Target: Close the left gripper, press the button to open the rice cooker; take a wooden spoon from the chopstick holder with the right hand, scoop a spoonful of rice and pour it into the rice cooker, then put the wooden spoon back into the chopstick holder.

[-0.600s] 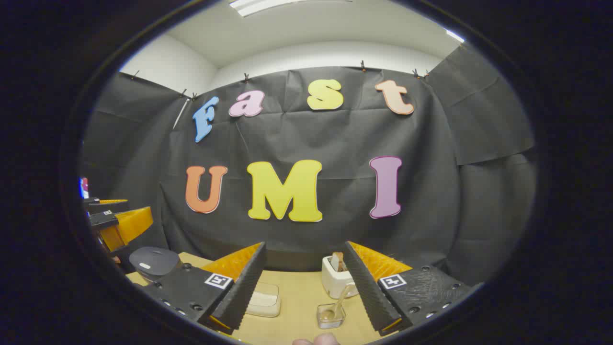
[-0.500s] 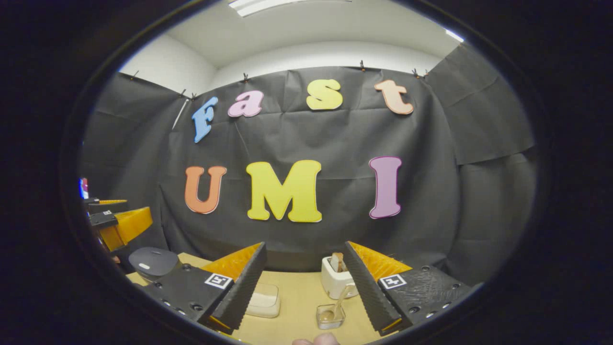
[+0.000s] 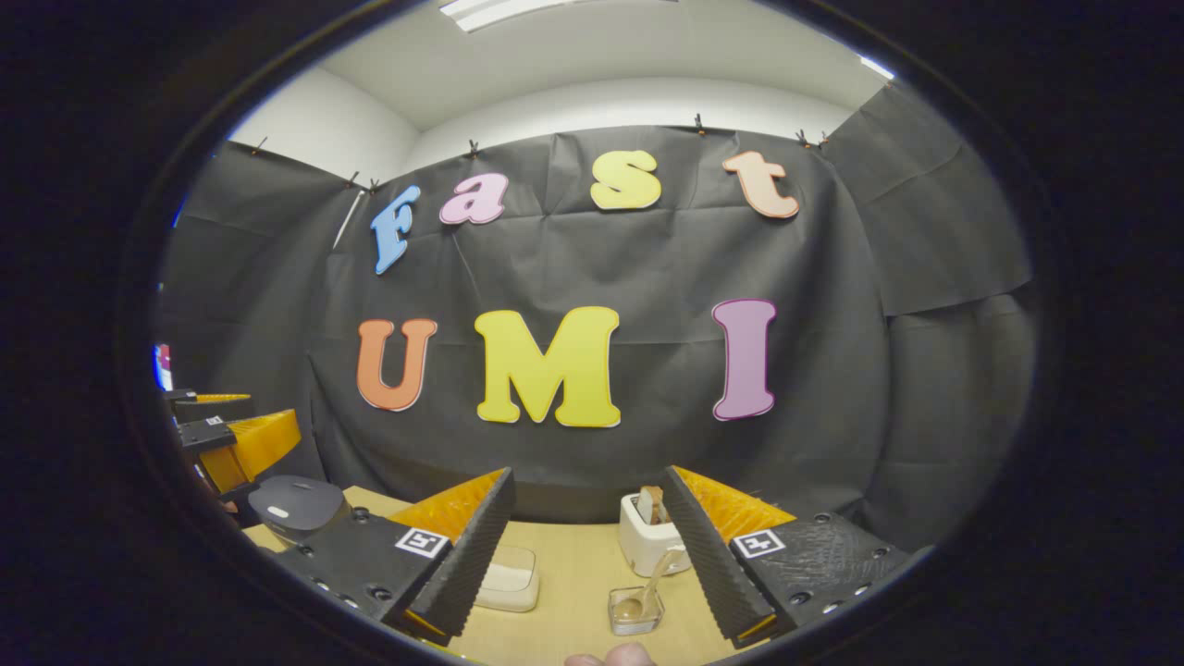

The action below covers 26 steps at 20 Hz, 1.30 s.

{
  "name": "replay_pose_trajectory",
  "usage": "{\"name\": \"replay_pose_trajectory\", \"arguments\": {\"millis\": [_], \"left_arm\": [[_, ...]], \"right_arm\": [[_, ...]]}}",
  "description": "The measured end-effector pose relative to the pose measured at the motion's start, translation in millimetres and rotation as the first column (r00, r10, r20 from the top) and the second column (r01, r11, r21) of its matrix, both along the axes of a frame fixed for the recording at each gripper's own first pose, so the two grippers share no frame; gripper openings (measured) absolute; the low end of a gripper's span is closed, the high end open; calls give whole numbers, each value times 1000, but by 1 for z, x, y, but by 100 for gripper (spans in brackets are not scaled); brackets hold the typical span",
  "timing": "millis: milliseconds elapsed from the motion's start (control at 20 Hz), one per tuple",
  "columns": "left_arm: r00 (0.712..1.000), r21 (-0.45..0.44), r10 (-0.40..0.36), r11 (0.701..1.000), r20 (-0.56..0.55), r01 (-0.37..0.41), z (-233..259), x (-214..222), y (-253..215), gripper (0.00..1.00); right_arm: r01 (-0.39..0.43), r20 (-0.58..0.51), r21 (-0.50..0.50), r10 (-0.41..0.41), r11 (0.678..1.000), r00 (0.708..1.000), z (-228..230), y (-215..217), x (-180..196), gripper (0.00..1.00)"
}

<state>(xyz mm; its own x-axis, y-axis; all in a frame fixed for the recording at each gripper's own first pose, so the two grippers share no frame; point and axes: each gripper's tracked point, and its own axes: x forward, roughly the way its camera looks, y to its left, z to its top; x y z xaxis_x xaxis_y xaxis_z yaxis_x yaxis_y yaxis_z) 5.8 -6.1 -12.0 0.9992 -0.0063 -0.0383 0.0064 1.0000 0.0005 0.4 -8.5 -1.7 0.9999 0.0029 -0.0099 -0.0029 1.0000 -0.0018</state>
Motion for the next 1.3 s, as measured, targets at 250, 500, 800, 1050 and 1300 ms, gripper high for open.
{"name": "replay_pose_trajectory", "arguments": {"millis": [250, 500, 800, 1050, 1300], "left_arm": [[1000, 8, 0, 1000, -9, 0, -2, 2, -3, 99], [1000, 9, 9, 1000, -6, -9, -1, 2, -5, 99], [1000, 16, 20, 1000, -5, -20, 0, 3, -11, 99], [999, 10, 40, 999, -17, -40, -1, 6, -16, 99], [995, 7, 90, 996, -36, -89, -8, 12, -11, 99]], "right_arm": [[12, -15, 22, -11, 1000, 1000, -6, -7, 1, 97], [10, -19, 26, -9, 1000, 1000, -6, -11, 4, 95], [-30, -71, 32, 32, 999, 997, -22, -11, 10, 97], [-38, -132, 62, 46, 997, 990, -38, -26, 19, 95], [-67, -145, 66, 76, 996, 987, -42, -36, 31, 95]]}}
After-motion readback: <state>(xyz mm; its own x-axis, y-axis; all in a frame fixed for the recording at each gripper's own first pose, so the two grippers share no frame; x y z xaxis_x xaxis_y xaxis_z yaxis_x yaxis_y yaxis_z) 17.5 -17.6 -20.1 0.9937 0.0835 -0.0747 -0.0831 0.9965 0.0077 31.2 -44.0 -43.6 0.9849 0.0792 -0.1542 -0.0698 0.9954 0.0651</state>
